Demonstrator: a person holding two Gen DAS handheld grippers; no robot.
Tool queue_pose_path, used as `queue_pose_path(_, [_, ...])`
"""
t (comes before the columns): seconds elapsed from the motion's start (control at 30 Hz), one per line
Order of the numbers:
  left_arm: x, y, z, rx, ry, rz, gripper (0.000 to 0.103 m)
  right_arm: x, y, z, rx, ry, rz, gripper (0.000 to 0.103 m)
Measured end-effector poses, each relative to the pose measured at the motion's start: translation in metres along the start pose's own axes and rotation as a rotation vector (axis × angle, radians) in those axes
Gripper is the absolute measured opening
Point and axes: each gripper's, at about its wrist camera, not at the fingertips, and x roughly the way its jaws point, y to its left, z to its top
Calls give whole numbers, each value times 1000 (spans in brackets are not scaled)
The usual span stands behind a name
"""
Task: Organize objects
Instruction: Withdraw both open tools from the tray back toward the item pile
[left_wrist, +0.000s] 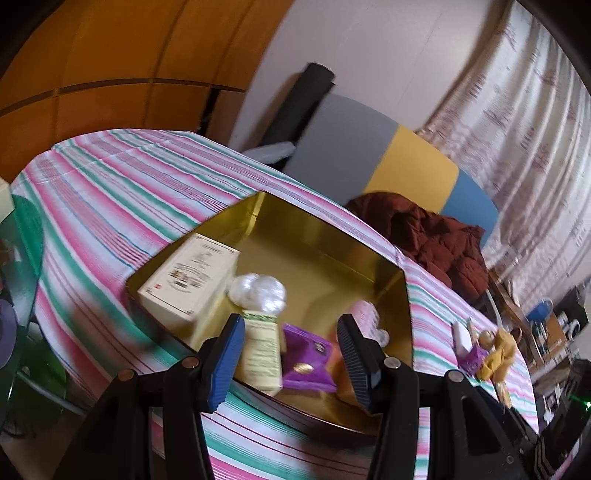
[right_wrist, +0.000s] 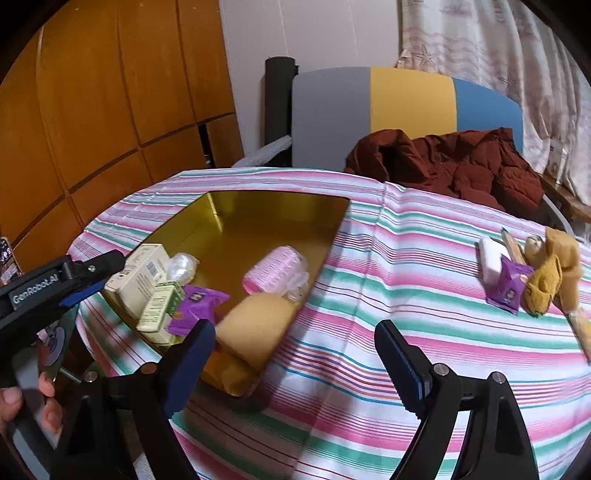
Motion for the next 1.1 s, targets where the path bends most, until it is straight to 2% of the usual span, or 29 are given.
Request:
queue_pose_path(0.23, [3,-30,-15,78,61,-87,53,-12,-54,-7,13,23,-95,89])
queue_pose_path(0.43, [7,-61,-35,161,127,-154,53,-18,-141,-18,129,108,-186,89])
queue_pose_path(0.6, [11,-84,-53,224,186,-181,53,-27,-220,-30,214,166,-317,89])
queue_pose_path(0.83, [10,-117,-78,347,244,-232,53,-40,-313,-34,279,186,-495,90])
queue_pose_path(0.97, [9,-131,-90,395,272,-253,53,-43,-358,-30,310,181,-559,93])
queue_pose_path(1.1, [11,-142,-98,429,301,-267,53,-38,-401,-27,382,181,-582,94])
